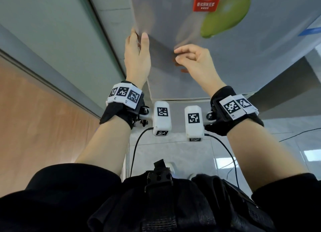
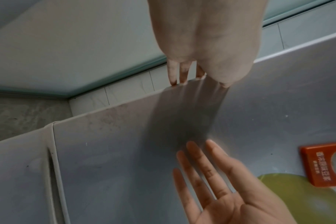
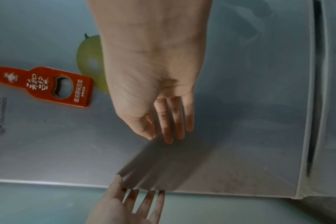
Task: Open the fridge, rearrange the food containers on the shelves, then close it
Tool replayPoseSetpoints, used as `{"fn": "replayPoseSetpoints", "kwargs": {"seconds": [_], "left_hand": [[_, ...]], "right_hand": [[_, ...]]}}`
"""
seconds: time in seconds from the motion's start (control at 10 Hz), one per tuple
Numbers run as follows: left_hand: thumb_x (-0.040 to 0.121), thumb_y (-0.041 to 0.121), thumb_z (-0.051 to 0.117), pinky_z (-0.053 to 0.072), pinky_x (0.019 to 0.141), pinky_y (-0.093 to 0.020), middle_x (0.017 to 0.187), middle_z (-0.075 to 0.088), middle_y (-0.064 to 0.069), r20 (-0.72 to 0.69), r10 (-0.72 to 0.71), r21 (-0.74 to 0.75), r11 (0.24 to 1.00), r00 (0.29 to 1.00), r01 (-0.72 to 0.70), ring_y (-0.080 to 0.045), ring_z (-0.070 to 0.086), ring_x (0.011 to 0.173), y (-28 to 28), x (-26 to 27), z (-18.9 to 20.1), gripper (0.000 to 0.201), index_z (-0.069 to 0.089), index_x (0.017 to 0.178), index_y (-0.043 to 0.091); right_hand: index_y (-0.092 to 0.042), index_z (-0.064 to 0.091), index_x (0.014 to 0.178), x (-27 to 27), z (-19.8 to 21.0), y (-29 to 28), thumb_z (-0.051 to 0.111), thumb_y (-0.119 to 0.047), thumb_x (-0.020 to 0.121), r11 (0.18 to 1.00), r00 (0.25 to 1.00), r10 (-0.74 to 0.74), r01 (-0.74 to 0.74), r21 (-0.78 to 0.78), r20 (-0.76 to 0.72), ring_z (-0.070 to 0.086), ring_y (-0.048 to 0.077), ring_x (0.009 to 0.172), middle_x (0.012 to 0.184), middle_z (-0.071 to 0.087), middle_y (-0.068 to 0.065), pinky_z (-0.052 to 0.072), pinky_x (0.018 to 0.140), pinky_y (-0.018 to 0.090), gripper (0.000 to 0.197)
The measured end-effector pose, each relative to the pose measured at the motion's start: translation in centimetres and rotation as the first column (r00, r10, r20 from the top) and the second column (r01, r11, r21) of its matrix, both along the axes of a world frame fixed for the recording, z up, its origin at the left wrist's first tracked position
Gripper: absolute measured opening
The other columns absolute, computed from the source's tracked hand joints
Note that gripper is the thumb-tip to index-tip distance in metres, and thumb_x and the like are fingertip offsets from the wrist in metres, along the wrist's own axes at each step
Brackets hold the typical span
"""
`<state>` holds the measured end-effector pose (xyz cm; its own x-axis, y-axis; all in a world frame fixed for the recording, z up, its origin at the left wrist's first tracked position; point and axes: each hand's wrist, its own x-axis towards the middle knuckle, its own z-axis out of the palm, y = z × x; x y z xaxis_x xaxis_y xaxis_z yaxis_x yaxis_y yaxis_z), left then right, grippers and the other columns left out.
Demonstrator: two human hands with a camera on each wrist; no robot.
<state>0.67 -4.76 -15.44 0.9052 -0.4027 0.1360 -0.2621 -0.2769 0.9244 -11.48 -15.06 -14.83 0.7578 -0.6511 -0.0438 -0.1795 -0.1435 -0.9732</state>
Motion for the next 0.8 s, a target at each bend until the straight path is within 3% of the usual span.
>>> {"fn": "replayPoseSetpoints", "kwargs": {"seconds": [0.1,0.2,0.4,0.5,0.6,0.7,0.8], "left_hand": [[0.100,0.027,0.037,0.034,0.082,-0.011,0.111,0.045,0.004,0.007,0.000,-0.008,1.000,1.000,0.000,0.012,0.043,0.082,-0.4,0.3,0.4,0.038,0.043,0.133,0.010],[0.098,0.028,0.037,0.037,0.087,-0.023,0.105,0.047,0.000,0.010,0.008,-0.036,0.999,1.000,-0.008,-0.003,0.046,0.081,-0.6,0.2,0.6,0.038,0.046,0.129,0.008],[0.098,0.029,0.035,0.038,0.100,-0.034,0.116,0.052,-0.012,-0.022,0.010,-0.051,0.999,1.000,-0.011,-0.021,0.051,0.098,-0.8,-0.2,0.4,0.040,0.042,0.133,0.010],[0.100,0.026,0.035,0.032,0.105,-0.029,0.134,0.046,-0.013,-0.053,0.028,-0.052,0.998,0.998,-0.031,-0.023,0.045,0.123,-0.8,-0.9,0.5,0.041,0.036,0.138,0.009],[0.100,0.024,0.037,0.022,0.106,-0.021,0.150,0.030,-0.008,-0.073,0.043,-0.023,0.999,0.996,-0.045,-0.009,0.037,0.125,-1.0,-2.4,1.3,0.051,0.019,0.145,0.008],[0.100,0.024,0.040,0.018,0.110,-0.022,0.156,0.018,-0.009,-0.089,0.061,-0.021,0.998,0.994,-0.063,-0.012,0.031,0.133,-0.8,-4.3,1.6,0.058,0.011,0.147,0.007],[0.098,0.022,0.044,0.020,0.121,-0.039,0.156,0.014,-0.012,-0.094,0.060,-0.070,0.995,0.994,-0.067,-0.024,0.024,0.143,-0.9,-6.2,1.9,0.058,0.015,0.146,0.007]], "right_hand": [[-0.031,0.064,0.084,0.4,0.1,-0.3,0.061,-0.014,0.081,1.000,1.000,0.003,-0.003,-0.001,-0.004,0.065,0.017,0.081,0.081,0.069,0.006,0.054,0.073,0.034,0.017],[-0.024,0.066,0.085,0.7,0.1,-0.7,0.060,-0.009,0.084,1.000,1.000,-0.003,0.003,-0.002,-0.005,0.065,0.015,0.081,0.085,0.071,0.010,0.054,0.075,0.034,0.016],[-0.022,0.066,0.090,0.5,0.1,-0.8,0.060,-0.010,0.084,1.000,1.000,0.014,-0.014,-0.001,-0.023,0.065,0.016,0.083,0.086,0.071,0.010,0.055,0.076,0.035,0.015],[-0.020,0.065,0.093,0.0,0.1,-0.7,0.061,-0.011,0.085,0.999,0.999,0.033,-0.033,0.001,-0.035,0.066,0.019,0.084,0.094,0.073,0.016,0.055,0.077,0.035,0.013],[-0.019,0.066,0.095,-1.1,0.6,-0.7,0.061,-0.012,0.086,0.999,0.998,0.051,-0.051,0.005,-0.039,0.067,0.020,0.088,0.101,0.073,0.016,0.056,0.080,0.037,0.012],[-0.018,0.066,0.095,-2.7,0.7,-0.8,0.061,-0.012,0.087,0.996,0.996,0.092,-0.092,0.007,-0.022,0.067,0.017,0.088,0.103,0.073,0.016,0.056,0.079,0.035,0.012],[-0.018,0.066,0.094,-4.7,1.1,-1.1,0.061,-0.011,0.087,0.994,0.994,0.108,-0.108,-0.004,0.007,0.068,0.017,0.087,0.100,0.073,0.015,0.056,0.078,0.034,0.011]]}}
